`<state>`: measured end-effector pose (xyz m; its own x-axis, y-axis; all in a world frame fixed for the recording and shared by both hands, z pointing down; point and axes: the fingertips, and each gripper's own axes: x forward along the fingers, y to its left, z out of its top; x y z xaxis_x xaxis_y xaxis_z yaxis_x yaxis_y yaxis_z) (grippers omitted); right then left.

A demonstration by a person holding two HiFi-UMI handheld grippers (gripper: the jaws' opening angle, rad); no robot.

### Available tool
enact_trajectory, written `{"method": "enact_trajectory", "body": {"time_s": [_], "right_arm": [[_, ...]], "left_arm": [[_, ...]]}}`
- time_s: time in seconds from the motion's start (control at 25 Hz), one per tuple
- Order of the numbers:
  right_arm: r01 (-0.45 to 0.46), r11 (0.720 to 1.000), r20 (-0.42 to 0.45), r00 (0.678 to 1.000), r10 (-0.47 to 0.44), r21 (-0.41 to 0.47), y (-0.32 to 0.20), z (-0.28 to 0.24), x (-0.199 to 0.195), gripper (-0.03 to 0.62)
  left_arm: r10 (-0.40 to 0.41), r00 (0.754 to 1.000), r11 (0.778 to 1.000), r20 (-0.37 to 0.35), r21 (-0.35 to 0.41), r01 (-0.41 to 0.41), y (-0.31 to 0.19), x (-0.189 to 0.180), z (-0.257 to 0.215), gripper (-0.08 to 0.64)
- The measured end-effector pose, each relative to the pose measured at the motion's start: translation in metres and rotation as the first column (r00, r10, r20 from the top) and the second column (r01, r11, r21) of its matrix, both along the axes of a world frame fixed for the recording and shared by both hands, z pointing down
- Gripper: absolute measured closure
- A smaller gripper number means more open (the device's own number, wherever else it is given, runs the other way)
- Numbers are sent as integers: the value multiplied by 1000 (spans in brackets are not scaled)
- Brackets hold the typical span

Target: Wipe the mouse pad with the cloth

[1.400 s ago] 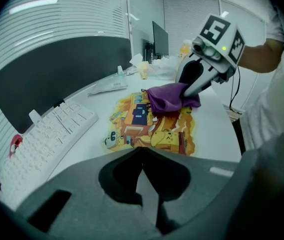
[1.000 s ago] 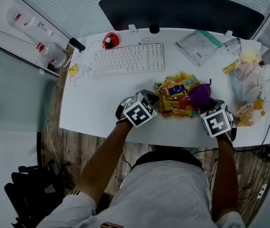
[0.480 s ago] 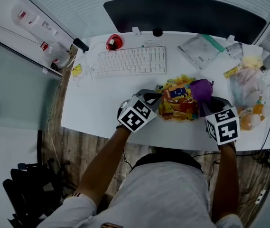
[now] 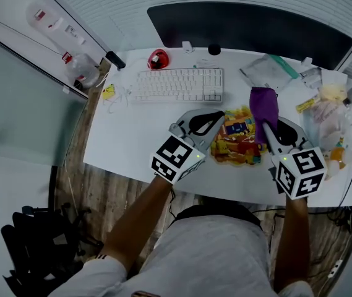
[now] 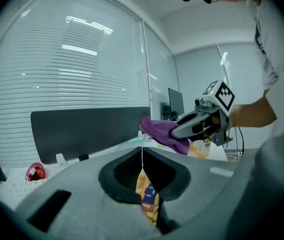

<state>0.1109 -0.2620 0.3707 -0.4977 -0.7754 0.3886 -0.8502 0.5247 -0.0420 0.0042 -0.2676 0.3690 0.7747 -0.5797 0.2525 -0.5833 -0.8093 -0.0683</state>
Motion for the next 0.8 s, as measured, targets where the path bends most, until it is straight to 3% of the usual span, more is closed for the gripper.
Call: {"method": "enact_trajectory", "body": {"time_s": [0.36, 0.8], "right_arm": [[62, 973, 165, 981, -100, 222, 2, -66, -24, 522], [102, 906, 226, 951, -210, 411, 17, -114, -46, 522]], "left_arm": [[-8, 982, 989, -190, 146, 36, 12, 7, -71, 543], [-14, 947, 955, -321, 275, 107, 21, -5, -126, 543]]}}
